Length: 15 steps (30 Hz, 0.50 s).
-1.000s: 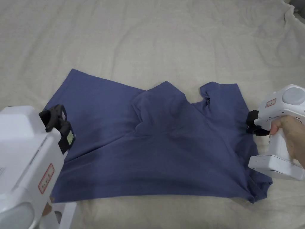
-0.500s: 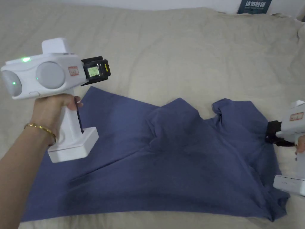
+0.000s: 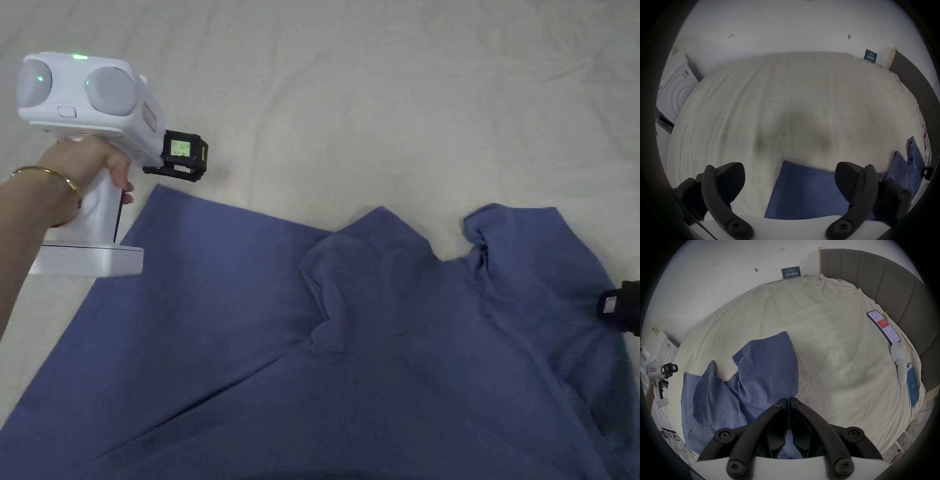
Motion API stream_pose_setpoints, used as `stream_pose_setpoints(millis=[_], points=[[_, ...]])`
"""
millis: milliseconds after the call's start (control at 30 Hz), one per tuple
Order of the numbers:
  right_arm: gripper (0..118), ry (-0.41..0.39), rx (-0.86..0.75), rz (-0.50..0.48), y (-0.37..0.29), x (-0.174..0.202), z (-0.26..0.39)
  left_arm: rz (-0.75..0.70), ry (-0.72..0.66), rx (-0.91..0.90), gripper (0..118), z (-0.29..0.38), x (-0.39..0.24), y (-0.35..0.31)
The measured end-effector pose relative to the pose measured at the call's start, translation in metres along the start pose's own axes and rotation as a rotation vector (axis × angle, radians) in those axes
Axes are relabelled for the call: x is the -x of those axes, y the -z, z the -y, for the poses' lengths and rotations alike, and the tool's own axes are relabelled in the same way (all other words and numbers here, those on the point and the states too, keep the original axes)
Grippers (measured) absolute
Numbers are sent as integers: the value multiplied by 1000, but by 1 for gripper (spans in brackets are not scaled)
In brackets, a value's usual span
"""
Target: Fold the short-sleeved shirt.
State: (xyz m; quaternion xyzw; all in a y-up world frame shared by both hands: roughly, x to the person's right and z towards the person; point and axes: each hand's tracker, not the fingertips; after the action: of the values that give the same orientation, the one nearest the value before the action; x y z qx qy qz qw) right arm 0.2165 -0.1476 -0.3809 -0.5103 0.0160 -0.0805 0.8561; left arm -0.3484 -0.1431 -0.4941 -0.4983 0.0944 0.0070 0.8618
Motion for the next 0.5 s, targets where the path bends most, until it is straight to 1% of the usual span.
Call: stream_pose_setpoints(millis=[67,133,233,300,333,367,400,433,500], points=[[3,3,5,-4,1,0,-1,-12,42,60,104,0,-1,18],[3,-14,7,2,3,0,-3,-27,47,83,98,-1,1,31],[3,-45,8,15,6,3,-3,-42,52,104,78,3,4,44],[3,-59,8,16,7,5,-2,-42,33,105,44,4,7,49],[3,-63,8,18,8,7,-1,-31,20,102,29,8,9,48],[3,-65,10,15,9,7,-1,23,0,91,21,9,9,49],[3,-64,15,10,10,7,-1,54,-10,83,19,10,7,49],[3,-63,17,9,11,9,-1,28,0,86,17,11,4,51],[3,-68,22,10,12,11,0,1,24,75,10,15,4,53]])
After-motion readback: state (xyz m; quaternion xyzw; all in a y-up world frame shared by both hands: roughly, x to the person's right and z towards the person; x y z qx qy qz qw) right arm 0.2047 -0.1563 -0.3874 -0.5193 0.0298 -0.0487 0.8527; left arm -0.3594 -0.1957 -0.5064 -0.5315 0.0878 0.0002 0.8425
